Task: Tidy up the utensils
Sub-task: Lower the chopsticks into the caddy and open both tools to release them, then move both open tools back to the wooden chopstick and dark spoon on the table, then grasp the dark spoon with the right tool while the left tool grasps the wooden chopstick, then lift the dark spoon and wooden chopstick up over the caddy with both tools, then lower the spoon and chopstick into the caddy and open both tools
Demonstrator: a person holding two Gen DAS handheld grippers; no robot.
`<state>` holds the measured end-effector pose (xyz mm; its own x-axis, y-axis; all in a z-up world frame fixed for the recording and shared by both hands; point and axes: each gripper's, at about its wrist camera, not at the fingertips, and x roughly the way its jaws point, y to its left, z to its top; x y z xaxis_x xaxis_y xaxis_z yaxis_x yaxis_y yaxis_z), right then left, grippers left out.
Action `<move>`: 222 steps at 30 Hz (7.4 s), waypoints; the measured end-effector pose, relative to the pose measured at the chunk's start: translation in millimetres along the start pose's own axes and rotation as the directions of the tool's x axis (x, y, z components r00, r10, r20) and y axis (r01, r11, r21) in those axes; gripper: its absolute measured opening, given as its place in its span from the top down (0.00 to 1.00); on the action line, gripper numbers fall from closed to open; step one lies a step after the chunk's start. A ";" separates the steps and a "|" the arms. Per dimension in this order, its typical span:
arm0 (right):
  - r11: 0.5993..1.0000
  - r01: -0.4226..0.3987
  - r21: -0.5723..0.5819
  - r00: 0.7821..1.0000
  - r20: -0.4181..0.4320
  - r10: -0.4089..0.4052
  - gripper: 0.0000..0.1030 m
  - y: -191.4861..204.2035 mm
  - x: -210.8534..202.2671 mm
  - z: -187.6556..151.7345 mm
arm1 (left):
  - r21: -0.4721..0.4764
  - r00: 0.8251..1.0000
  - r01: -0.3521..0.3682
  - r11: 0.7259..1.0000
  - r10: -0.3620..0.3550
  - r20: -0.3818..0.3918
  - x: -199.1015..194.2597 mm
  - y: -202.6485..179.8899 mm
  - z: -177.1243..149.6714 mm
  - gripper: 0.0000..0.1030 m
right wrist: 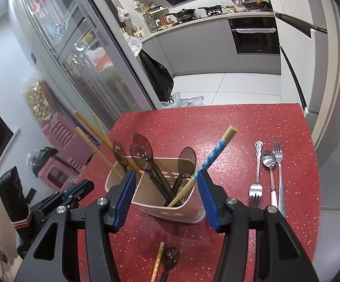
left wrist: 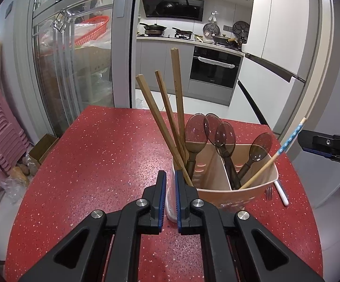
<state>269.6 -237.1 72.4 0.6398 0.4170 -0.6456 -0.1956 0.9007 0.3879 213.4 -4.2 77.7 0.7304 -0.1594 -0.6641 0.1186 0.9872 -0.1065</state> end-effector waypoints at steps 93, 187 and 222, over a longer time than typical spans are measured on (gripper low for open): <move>0.973 0.218 -0.076 0.933 -0.276 -0.231 0.88 -13.1 36.6 -174.5 | 0.185 0.884 0.073 0.980 0.022 -0.468 108.4 -88.1 -145.5 0.23; 0.996 0.051 -0.067 0.975 0.219 -0.035 0.88 18.4 36.3 27.1 | -0.072 0.945 0.099 0.992 -0.072 0.319 42.7 -21.5 78.3 0.70; 0.973 0.131 -0.188 0.944 0.324 -0.064 0.88 19.3 67.4 -19.7 | 0.034 0.938 -0.063 0.997 0.047 0.343 76.4 -41.8 14.1 0.70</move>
<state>294.3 -189.2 23.4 0.8573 0.2962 -0.4211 -0.2464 0.9542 0.1696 273.7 -57.7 41.8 0.9216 -0.1031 -0.3741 0.0955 0.9947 -0.0389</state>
